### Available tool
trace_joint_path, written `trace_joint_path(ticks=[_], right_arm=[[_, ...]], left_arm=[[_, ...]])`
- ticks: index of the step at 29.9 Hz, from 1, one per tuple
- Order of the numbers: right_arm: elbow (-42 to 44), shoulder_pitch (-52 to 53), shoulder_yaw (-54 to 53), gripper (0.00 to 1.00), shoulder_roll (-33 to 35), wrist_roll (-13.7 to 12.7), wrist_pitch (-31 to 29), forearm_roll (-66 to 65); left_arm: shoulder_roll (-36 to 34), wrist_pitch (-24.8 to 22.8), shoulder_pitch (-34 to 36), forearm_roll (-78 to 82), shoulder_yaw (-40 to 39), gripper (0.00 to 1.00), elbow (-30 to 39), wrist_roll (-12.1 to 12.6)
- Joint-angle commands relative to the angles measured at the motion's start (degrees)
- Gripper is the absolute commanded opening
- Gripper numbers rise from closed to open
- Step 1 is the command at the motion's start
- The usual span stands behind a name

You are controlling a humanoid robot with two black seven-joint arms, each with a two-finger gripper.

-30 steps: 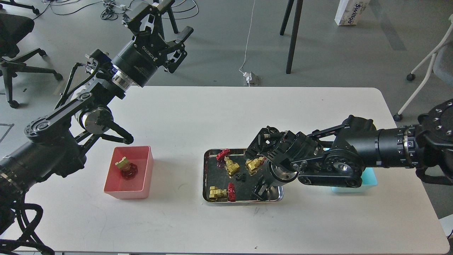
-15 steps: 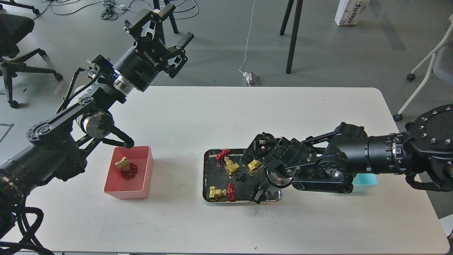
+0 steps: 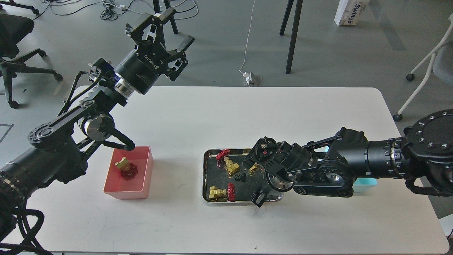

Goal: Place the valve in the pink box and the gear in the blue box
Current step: 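Lower the right gripper onto a small dark gear and grasp it, then carry the gear with the right gripper into the light blue box and release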

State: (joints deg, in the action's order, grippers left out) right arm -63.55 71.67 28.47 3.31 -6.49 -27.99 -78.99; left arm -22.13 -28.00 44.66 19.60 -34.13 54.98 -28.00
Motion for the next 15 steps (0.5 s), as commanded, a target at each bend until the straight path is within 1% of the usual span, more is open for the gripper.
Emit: trace_joint_path(ticks=[1,3,6,8,10,11,13,15], right_arm=[[-0.09,-0.04,0.01,0.16,0.12,-0.01,-0.01,0.06],[-0.26,0.05,0.01,0.13,0.20,-0.01,-0.01,0.06],[-0.79,0.83,-0.25,0.10,0.82,-0.01,-0.01,0.24],[-1.84,2.06,-0.69,0.10,2.39,-0.01,-0.01,0.50],[-3.68,4.61,-2.09,0.09,6.25,0.17,-0.01,0.85],[-5.00,5.75,-3.40,0.09,9.23,0.34,-0.01,1.12],[-7.90,7.42,-6.65,0.08,15.73,0.52,-0.01,1.21],[-10.62,8.66,-10.17,0.08,23.72,0.69,-0.01,1.29]], left_arm=[[0.07,0.00,-0.37,0.00,-0.05,0.77,0.21,0.00],[0.07,0.00,-0.46,0.00,-0.06,0.77,0.21,0.00],[0.07,0.00,-0.54,0.00,-0.05,0.77,0.21,0.00],[0.07,0.00,-0.54,0.00,-0.06,0.77,0.21,0.00],[0.07,0.00,-0.54,0.00,-0.06,0.77,0.30,0.00],[0.07,0.00,-0.54,0.00,-0.06,0.77,0.30,0.00],[0.16,0.00,-0.54,0.00,-0.06,0.77,0.30,0.00],[0.42,0.00,-0.54,0.00,-0.06,0.77,0.30,0.00]])
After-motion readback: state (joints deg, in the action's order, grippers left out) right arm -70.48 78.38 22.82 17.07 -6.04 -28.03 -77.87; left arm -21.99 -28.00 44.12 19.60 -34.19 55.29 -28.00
